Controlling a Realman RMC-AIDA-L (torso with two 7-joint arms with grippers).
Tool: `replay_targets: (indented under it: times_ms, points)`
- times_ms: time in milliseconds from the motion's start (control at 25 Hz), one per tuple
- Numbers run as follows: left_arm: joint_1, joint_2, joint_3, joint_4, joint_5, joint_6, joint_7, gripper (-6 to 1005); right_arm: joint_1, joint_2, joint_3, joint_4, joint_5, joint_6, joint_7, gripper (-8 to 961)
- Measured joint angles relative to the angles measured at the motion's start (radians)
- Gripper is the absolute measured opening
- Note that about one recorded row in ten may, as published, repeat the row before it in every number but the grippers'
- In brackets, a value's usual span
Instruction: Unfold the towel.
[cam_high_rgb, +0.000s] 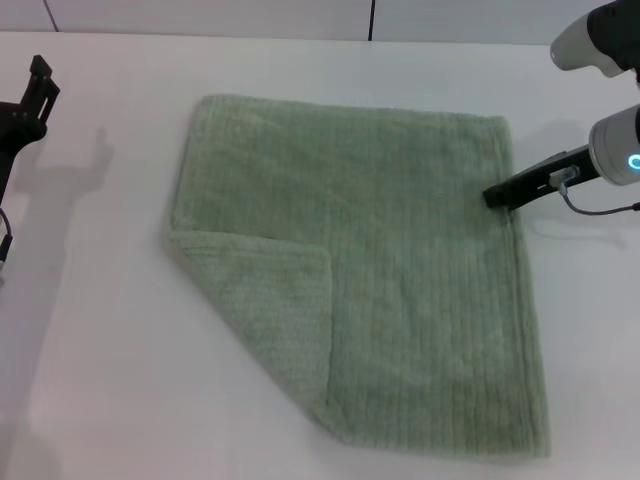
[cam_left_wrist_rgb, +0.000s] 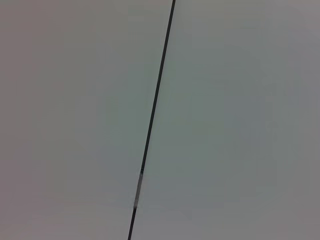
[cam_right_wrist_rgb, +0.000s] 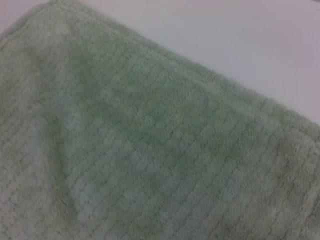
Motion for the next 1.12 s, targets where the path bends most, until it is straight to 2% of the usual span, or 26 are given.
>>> replay_targets:
  times_ms: [240,360,480,560,600,640,720,760,800,840,880,1000,1040,1080,1120]
  points:
    - [-0.003,0.0,0.002,0.0,0.001,-0.001,-0.002,799,0.003,-0.001,0.0,0.004,0.0,0.002,0.0,9]
    - [-0.011,0.006,0.012,0.012,0.058,-0.004,-0.094,799,0.004,-0.002,0.001,0.005,0.0,0.002,0.0,8]
    - [-0.011,0.006,0.012,0.012,0.058,-0.004,-0.094,798,0.01,-0.003,0.001,0.01,0.0,0.002,0.0,8]
    - [-0.026,0.011,0.012,0.119,0.277,-0.005,-0.351,798,0.014,-0.004,0.001,0.014,0.0,0.002,0.0,7]
    - [-0.026,0.011,0.012,0.119,0.277,-0.005,-0.351,798,0.015,-0.004,0.002,0.016,0.0,0.002,0.0,7]
    - [-0.033,0.011,0.012,0.157,0.347,-0.002,-0.434,798,0.016,-0.005,0.002,0.017,0.0,0.002,0.0,7]
    - [-0.033,0.011,0.012,0.157,0.347,-0.002,-0.434,798,0.016,-0.006,0.003,0.017,0.0,0.002,0.0,7]
    - [-0.056,0.012,0.057,0.278,0.505,0.03,-0.665,798,0.017,-0.006,0.003,0.018,0.0,0.002,0.0,8]
    - [-0.064,0.012,0.138,0.347,0.539,0.059,-0.768,798,0.017,-0.006,0.003,0.018,0.0,0.002,0.0,8]
    - [-0.066,0.012,0.178,0.377,0.548,0.072,-0.812,798,0.017,-0.006,0.003,0.018,0.0,0.002,0.0,8]
    - [-0.066,0.012,0.178,0.377,0.548,0.072,-0.812,798,0.017,-0.006,0.003,0.018,0.0,0.002,0.0,8]
    - [-0.059,0.011,0.445,0.566,0.556,0.135,-1.006,798,0.017,-0.006,0.003,0.018,0.0,0.002,0.0,9]
    - [-0.055,0.011,0.5,0.604,0.556,0.143,-1.039,798,0.017,-0.006,0.003,0.018,0.0,0.002,0.0,9]
    - [-0.055,0.011,0.5,0.604,0.556,0.143,-1.039,798,0.017,-0.006,0.003,0.018,0.0,0.002,0.0,9]
    - [-0.05,0.011,0.555,0.639,0.556,0.151,-1.073,798,0.017,-0.006,0.003,0.018,0.0,0.002,0.0,9]
